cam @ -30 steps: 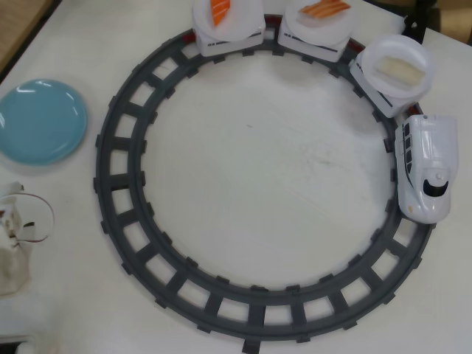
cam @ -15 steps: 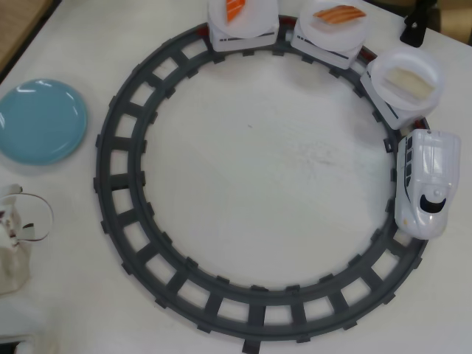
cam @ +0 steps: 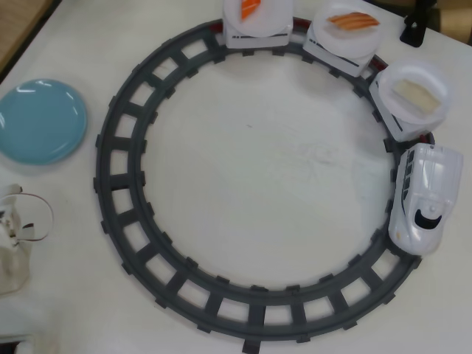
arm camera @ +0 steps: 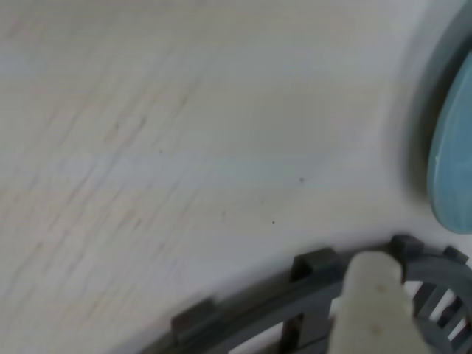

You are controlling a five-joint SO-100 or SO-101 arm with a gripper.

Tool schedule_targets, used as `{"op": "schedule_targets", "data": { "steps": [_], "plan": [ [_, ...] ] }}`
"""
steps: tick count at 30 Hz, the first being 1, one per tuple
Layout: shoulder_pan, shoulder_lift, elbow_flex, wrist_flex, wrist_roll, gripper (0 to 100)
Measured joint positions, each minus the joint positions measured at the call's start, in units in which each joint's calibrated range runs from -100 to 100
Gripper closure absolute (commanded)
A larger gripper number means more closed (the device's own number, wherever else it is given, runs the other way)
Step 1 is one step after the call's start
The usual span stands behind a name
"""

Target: Pick up the sushi from the Shinkansen and put it on the blue dish

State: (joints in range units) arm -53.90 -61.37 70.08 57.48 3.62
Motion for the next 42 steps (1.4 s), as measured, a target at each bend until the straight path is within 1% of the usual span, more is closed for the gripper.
{"op": "schedule_targets", "data": {
  "steps": [8, 13, 18, 26, 36, 38, 42],
  "plan": [
    [0.0, 0.0, 0.0, 0.0, -0.2, 78],
    [0.0, -0.4, 0.0, 3.0, -0.2, 78],
    [3.8, -0.5, -0.6, 3.7, -0.2, 78],
    [15.6, -0.5, -7.0, 8.8, -0.2, 78],
    [38.7, -0.5, -10.1, 9.4, -0.2, 78],
    [41.6, -0.5, -10.6, 9.4, -0.2, 78],
    [43.2, 0.7, -11.3, 9.4, -0.2, 78]
  ]
}}
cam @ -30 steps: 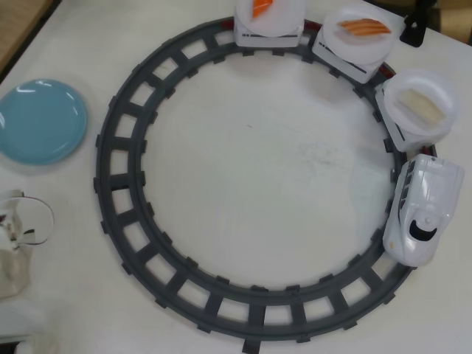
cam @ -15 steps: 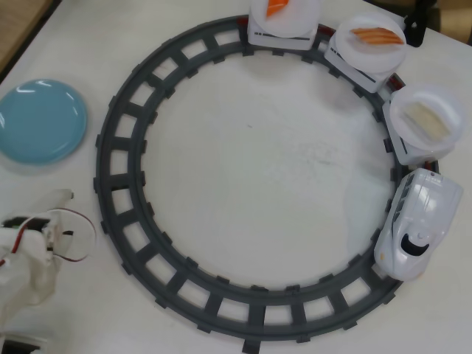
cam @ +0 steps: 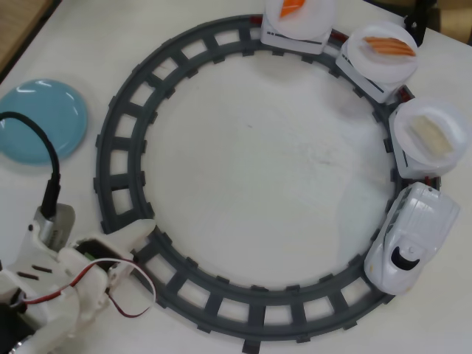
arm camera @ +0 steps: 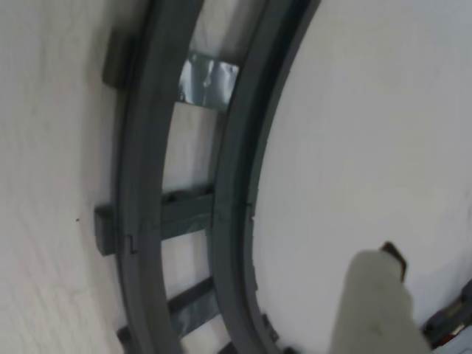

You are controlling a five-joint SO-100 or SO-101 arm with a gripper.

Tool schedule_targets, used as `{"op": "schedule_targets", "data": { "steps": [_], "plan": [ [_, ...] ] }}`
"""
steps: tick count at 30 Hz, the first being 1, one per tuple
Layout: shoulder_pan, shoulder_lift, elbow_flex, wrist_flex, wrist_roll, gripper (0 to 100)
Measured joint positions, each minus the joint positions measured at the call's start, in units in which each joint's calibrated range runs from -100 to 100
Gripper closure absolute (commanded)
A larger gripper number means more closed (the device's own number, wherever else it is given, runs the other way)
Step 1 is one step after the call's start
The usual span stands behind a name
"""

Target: Pick up the sushi from the Shinkansen and put it on the blue dish

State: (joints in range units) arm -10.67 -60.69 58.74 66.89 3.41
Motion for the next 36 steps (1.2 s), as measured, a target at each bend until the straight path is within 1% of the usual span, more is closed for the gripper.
{"op": "schedule_targets", "data": {
  "steps": [4, 8, 10, 14, 17, 20, 24, 28, 33, 36],
  "plan": [
    [0.6, 5.0, 0.0, -0.4, 0.0, 78],
    [1.3, 11.6, 0.0, -4.8, 0.0, 78],
    [3.3, 14.3, -0.4, -7.1, 0.0, 78],
    [8.7, 19.7, -8.9, -8.4, 0.0, 78],
    [12.1, 23.8, -15.9, -7.9, 0.0, 78],
    [13.4, 28.1, -21.3, -5.8, 0.0, 78],
    [14.3, 32.6, -25.3, -5.1, 0.0, 78],
    [18.0, 34.5, -29.6, -4.9, 0.0, 78],
    [22.7, 34.5, -34.6, -4.5, 2.3, 78],
    [23.8, 34.4, -34.9, -2.5, 3.6, 78]
  ]
}}
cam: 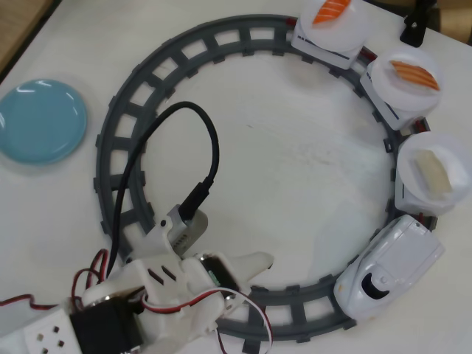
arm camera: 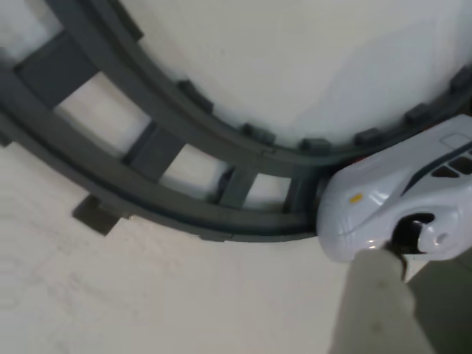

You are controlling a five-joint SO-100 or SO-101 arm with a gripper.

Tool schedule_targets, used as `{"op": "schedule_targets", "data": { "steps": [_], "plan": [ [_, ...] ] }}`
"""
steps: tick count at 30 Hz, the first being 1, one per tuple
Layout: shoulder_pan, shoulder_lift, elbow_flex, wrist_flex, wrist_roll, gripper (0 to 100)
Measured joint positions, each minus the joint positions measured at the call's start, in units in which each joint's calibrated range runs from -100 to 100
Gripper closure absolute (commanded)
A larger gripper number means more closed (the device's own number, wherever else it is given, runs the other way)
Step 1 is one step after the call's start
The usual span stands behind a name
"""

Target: Pick up the sushi from the Shinkansen and put it on the blue dish

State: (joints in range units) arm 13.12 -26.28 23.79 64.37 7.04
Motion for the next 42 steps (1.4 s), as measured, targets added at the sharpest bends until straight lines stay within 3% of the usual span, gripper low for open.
{"op": "schedule_targets", "data": {
  "steps": [29, 35, 42],
  "plan": [
    [4.1, 0.5, -4.2, 2.9, 6.5, 77],
    [4.7, 0.5, -4.2, 2.9, 11.0, 77],
    [6.4, 0.5, -4.2, 2.9, 22.1, 77]
  ]
}}
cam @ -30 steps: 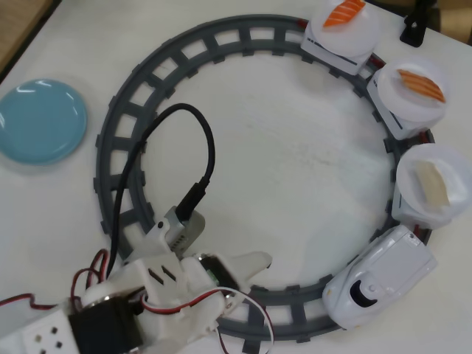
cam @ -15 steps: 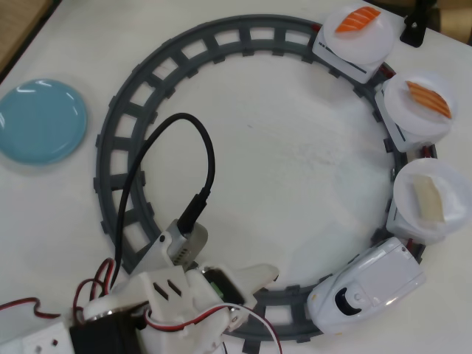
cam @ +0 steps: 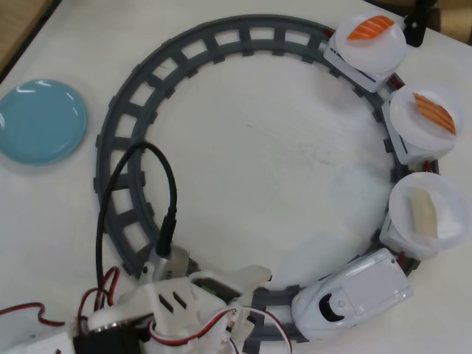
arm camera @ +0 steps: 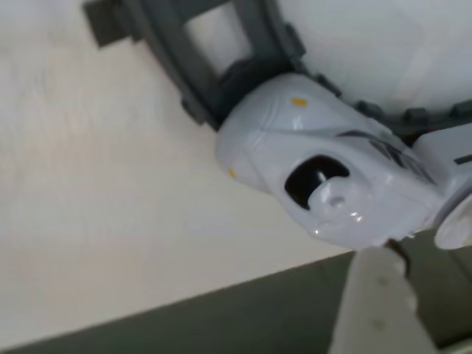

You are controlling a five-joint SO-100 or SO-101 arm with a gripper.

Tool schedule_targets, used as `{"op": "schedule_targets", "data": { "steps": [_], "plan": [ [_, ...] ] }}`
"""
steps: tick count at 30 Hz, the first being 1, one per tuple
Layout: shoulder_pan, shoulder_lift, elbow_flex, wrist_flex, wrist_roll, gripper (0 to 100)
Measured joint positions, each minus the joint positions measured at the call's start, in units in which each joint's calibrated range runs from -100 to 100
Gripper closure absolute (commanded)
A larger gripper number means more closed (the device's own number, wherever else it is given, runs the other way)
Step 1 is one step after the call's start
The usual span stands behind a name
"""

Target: Pick up the sushi from the Shinkansen and put it on the blue dish

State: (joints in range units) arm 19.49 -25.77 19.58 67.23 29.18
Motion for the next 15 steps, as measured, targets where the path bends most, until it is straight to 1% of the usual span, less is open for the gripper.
{"op": "schedule_targets", "data": {
  "steps": [7, 15],
  "plan": [
    [2.9, 0.0, 0.3, 0.0, 10.3, 77],
    [3.4, 0.0, 3.3, 0.0, 23.0, 77]
  ]
}}
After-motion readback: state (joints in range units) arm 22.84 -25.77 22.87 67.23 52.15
